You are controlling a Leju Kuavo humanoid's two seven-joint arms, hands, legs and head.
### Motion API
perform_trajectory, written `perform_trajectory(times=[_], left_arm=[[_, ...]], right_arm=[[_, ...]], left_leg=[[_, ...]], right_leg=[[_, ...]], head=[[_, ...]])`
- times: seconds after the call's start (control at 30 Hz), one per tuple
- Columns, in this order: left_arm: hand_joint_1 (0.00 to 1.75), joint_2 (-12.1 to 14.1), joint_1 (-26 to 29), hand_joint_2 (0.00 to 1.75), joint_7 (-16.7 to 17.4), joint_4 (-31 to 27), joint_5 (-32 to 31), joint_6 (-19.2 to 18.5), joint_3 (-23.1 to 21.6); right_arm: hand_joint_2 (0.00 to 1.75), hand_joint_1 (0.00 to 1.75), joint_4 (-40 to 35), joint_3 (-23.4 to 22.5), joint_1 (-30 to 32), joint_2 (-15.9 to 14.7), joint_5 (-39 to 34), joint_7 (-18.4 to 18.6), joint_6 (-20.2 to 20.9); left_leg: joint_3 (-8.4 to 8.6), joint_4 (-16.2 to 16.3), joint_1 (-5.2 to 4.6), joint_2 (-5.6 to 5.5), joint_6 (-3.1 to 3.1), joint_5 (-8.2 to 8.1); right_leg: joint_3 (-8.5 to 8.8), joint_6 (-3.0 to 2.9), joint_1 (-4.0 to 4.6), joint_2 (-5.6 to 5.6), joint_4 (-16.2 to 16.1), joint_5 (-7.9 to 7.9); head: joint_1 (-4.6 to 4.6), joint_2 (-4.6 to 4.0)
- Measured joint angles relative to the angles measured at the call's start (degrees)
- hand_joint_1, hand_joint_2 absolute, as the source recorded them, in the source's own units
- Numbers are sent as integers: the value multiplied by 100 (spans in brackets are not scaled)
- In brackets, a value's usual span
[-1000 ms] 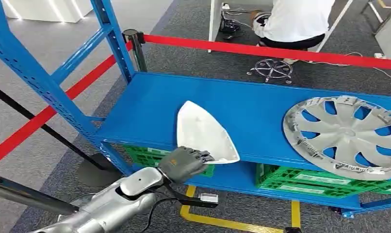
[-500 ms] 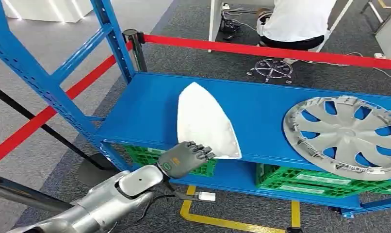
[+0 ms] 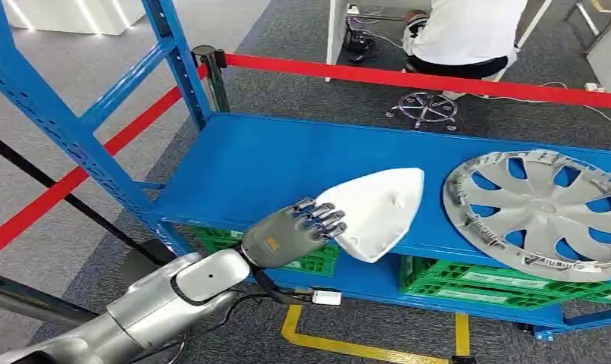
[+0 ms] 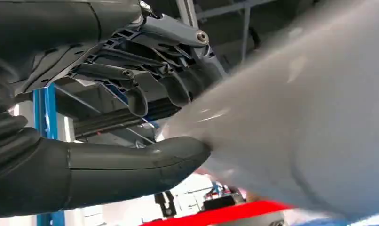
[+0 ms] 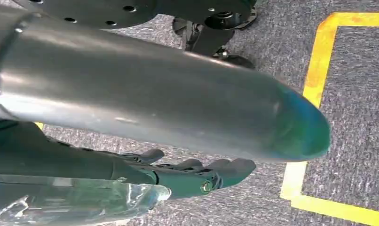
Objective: Take the parts from the cabinet and place them on the table.
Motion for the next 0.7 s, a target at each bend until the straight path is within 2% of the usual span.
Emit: perform_trajectory(times=[0.7], left_arm=[[94,103,31,175,-212,-301,313,212,22]], right_arm=[[0,0,0,-74,1,2,-4,-4,-72]], left_leg=[[0,0,0,0,0,0]], right_leg=[[0,0,0,-1,0,0]], head=[[-2,0]])
